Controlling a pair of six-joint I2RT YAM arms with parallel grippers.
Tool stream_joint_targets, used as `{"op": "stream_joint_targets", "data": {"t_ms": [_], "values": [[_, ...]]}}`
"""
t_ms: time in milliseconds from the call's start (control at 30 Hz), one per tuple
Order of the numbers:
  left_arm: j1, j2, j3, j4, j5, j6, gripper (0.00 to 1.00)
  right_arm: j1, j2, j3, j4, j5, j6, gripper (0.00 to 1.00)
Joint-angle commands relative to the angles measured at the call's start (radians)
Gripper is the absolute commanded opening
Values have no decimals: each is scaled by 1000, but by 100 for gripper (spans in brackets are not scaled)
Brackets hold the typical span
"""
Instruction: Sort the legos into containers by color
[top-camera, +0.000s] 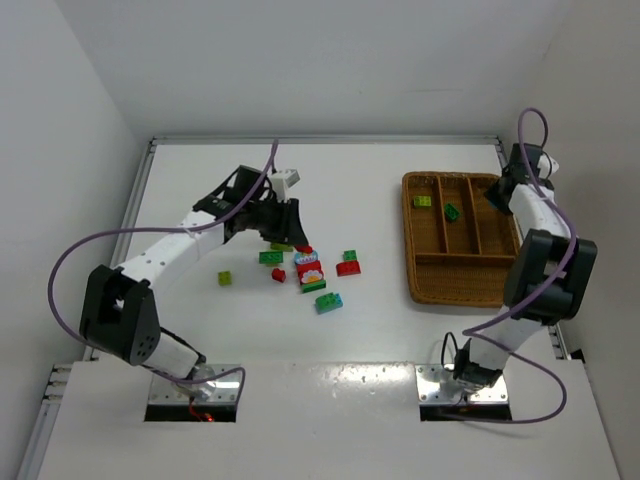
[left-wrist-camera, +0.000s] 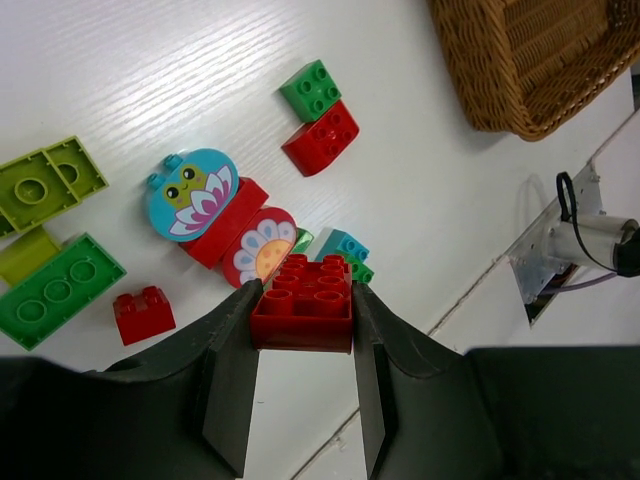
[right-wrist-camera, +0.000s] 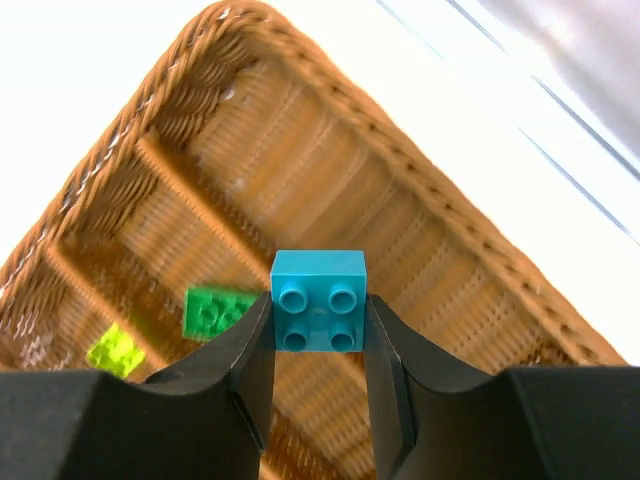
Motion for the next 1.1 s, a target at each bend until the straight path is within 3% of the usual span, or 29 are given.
{"op": "stream_joint_targets", "data": {"t_ms": [0, 33, 133, 200, 300, 400, 567, 667, 900, 1067], "values": [[-9, 24, 49, -12, -23, -13, 0, -16, 86, 107, 6, 65, 15, 35], [-9, 24, 60, -12, -23, -13, 0, -16, 105, 124, -3, 65, 15, 48], [-31, 50, 107, -32, -46, -13, 0, -16, 147, 185, -43, 65, 15, 68], [-44, 74, 132, -32, -55, -22, 0, -16, 147, 198, -43, 65, 15, 74], [-99, 130, 196, -32, -84, -22, 0, 4, 81, 198, -65, 56, 5, 74], [-145, 197, 293, -41, -95, -45, 0, 4, -14, 124, -65, 16, 4, 66], [-283, 395, 545, -32, -95, -83, 0, 25, -327, -144, -6, -82, 38, 64], [-349, 547, 699, 2, -55, -126, 0, 35, -469, -238, -16, -71, 69, 68], [-452, 840, 1009, 32, -55, -201, 0, 35, -610, -221, -130, 31, 92, 71], [-499, 946, 1088, 120, -29, -241, 1, 44, -651, -203, -151, 5, 113, 71]]}}
